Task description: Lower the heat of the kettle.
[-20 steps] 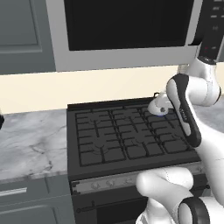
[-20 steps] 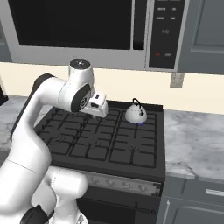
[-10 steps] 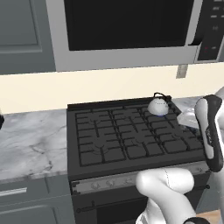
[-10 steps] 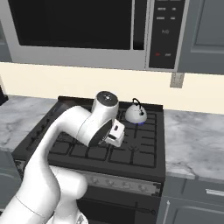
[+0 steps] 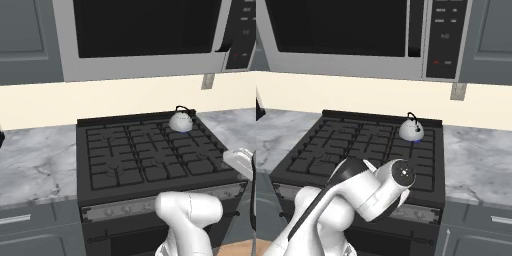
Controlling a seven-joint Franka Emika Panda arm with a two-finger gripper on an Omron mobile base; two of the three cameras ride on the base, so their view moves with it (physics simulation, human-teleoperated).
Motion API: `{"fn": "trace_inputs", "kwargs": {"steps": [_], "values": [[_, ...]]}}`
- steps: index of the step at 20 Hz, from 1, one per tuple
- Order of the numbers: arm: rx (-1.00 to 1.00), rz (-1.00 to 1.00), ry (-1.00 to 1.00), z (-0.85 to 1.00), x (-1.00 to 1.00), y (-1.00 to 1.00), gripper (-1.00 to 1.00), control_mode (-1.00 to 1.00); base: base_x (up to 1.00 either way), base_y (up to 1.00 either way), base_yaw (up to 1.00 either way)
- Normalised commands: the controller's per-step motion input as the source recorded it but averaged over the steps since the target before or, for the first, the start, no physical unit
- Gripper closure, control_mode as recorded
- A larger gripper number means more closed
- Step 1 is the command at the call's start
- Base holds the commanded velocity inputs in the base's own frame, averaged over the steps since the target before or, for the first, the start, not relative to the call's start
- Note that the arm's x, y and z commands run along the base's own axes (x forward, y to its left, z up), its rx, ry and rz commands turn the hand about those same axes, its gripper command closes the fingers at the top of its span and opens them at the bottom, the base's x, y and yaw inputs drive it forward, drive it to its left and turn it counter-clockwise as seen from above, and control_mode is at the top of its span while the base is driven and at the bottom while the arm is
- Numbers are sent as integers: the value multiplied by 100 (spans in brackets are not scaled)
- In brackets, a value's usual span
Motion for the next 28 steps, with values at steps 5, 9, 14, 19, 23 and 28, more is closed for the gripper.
{"fn": "trace_inputs", "kwargs": {"steps": [5,9,14,19,23,28], "values": [[7,-2,8,-44,-13,-4,-100,-100,0,0,0],[0,0,4,-46,0,-14,-100,-100,0,0,0],[13,-1,0,-53,0,-30,-100,-100,0,0,0],[13,0,0,-61,4,-35,-100,-100,0,0,0],[22,0,-8,-52,19,-30,-100,-100,0,0,0],[29,0,-18,-30,39,-21,-100,-100,0,0,0]]}}
